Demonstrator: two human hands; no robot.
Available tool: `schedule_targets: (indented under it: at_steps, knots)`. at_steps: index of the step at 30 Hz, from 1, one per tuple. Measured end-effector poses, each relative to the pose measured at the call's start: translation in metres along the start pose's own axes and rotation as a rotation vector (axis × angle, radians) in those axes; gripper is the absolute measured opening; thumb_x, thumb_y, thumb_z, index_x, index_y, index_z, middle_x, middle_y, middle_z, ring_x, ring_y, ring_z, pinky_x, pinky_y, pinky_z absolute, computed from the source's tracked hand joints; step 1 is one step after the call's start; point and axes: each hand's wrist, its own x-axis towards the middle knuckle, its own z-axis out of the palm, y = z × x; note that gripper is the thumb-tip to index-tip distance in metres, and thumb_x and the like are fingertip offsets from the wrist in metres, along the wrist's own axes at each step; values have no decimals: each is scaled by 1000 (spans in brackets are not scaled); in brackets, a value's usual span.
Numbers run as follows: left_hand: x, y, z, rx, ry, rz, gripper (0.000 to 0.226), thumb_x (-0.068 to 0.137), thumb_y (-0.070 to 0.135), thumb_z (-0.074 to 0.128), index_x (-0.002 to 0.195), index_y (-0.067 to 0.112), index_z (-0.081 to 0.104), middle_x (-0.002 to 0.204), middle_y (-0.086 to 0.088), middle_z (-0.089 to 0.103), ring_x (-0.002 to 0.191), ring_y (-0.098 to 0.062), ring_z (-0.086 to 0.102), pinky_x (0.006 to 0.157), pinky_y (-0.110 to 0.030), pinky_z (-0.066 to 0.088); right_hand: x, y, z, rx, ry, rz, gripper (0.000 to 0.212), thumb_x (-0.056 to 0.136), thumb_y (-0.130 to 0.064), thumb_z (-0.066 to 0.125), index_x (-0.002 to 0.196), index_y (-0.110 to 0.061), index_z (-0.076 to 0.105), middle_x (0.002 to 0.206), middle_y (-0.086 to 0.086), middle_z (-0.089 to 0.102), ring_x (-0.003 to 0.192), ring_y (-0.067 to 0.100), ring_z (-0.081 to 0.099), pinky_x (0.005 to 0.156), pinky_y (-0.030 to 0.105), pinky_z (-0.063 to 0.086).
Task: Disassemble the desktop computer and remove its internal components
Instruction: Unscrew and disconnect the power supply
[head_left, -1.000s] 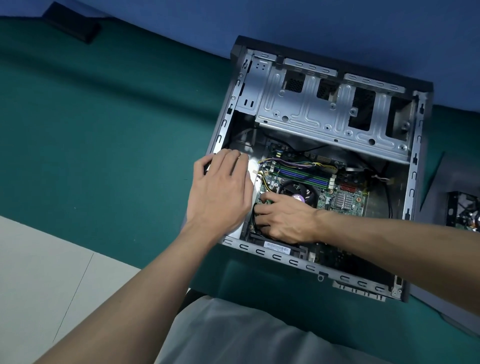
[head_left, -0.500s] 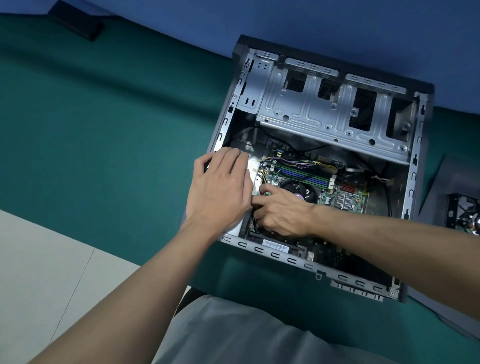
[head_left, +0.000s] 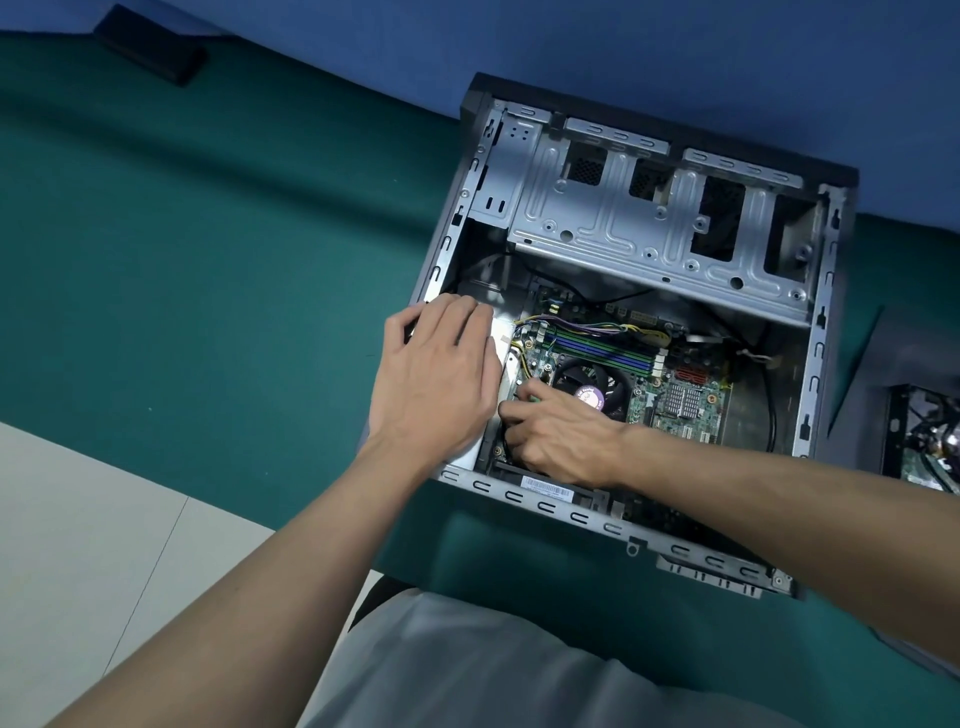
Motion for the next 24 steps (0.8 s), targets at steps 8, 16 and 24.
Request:
schedule_targets:
  at_steps: [8, 16, 24]
  knots:
    - [1, 0, 1, -13, 13, -4, 29, 96, 27, 42, 118, 16, 57, 118, 5, 58, 118, -13, 48, 99, -33, 27, 5, 6, -3, -4, 3, 35, 34, 90, -20, 40, 57, -20, 47, 71, -6, 60, 88, 14, 34, 88, 33, 25]
    - [1, 0, 1, -12, 16, -3, 29, 96, 27, 42, 119, 17, 57, 119, 6, 58, 118, -12, 48, 99, -32, 27, 8, 12, -5, -58, -18, 74, 33, 89, -21, 43, 59, -21, 56, 70, -9, 62, 87, 10, 23, 87, 32, 20]
    - [1, 0, -1, -7, -6, -6, 30, 97, 27, 41, 120, 17, 57, 120, 6, 58, 119, -13, 47, 100, -33, 27, 8, 13, -6, -56, -15, 62, 35, 90, -22, 37, 57, -22, 48, 71, -10, 62, 88, 11, 25, 90, 33, 25]
